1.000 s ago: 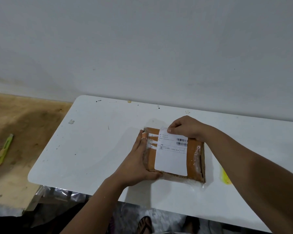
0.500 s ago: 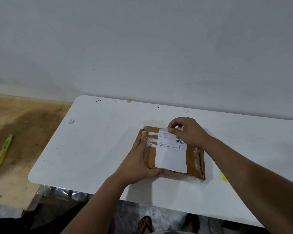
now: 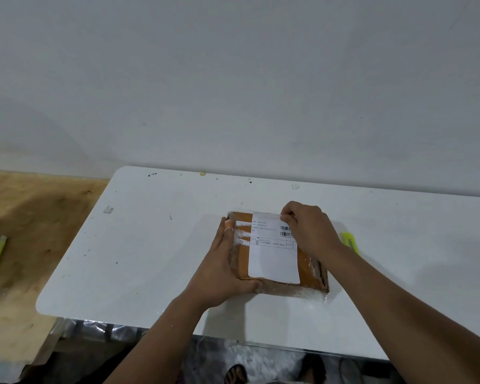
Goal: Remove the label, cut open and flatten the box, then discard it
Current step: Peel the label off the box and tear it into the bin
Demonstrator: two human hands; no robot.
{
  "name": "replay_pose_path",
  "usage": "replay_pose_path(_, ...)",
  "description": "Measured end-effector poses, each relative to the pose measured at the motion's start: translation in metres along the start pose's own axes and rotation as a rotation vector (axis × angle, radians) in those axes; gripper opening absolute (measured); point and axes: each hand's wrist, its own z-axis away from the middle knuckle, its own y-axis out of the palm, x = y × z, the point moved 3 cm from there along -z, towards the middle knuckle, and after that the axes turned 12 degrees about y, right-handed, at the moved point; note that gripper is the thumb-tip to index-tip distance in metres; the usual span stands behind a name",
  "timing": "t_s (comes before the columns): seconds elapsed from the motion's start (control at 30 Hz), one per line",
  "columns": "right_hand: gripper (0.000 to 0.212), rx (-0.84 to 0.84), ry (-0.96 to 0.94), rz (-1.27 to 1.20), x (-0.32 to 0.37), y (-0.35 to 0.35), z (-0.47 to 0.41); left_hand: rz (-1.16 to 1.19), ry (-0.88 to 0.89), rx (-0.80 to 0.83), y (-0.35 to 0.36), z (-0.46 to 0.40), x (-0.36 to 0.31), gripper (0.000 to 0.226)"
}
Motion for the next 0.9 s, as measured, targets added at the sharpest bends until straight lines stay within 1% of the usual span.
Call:
replay_pose_path(0.17,0.01,0.177,0.034,-0.187,-0.006,-0.01,0.001,-0.009,0.023,0.013,0.001,-0.001,0.001,0.139)
replay_pose_path(0.37,0.013,0.209,0.016,-0.313,-0.012,-0.007,0.006,0.004,0.014,0.006,0.001,-0.003,0.0,0.139)
replay_pose_path(0.43,0.01,0.171,-0.018,-0.26,-0.01,-0.004,0.007,0.024,0.013,-0.001,0.001,-0.005,-0.002,0.137)
replay_pose_path(0.47,0.008,0.126,-0.042,-0.185,-0.009,-0.003,0.006,0.026,0.009,-0.002,0.001,-0.005,-0.002,0.137)
replay_pose_path(0.5,0.013,0.068,-0.068,-0.086,-0.008,-0.002,0.005,0.028,0.001,-0.007,0.002,-0.005,-0.002,0.138)
replay_pose_path(0.57,0.033,-0.03,-0.072,0.072,-0.006,-0.001,0.005,0.03,-0.006,-0.019,0.002,-0.005,-0.003,0.14)
replay_pose_path(0.6,0.041,-0.057,-0.05,0.105,-0.005,-0.002,0.004,0.031,0.001,-0.02,0.002,-0.005,-0.003,0.138)
replay_pose_path(0.63,0.043,-0.064,-0.028,0.125,-0.005,-0.002,0.003,0.029,0.008,-0.017,0.002,-0.004,-0.004,0.135)
replay_pose_path(0.67,0.04,-0.059,-0.019,0.139,-0.005,-0.001,0.002,0.024,0.012,-0.016,0.002,-0.004,-0.005,0.132)
replay_pose_path(0.73,0.027,-0.039,-0.025,0.14,-0.006,-0.001,0.0,0.01,0.009,-0.013,0.002,-0.004,-0.005,0.129)
replay_pose_path(0.9,0.025,-0.055,-0.051,0.154,-0.005,-0.004,0.004,0.03,0.007,-0.023,0.002,-0.004,-0.005,0.13)
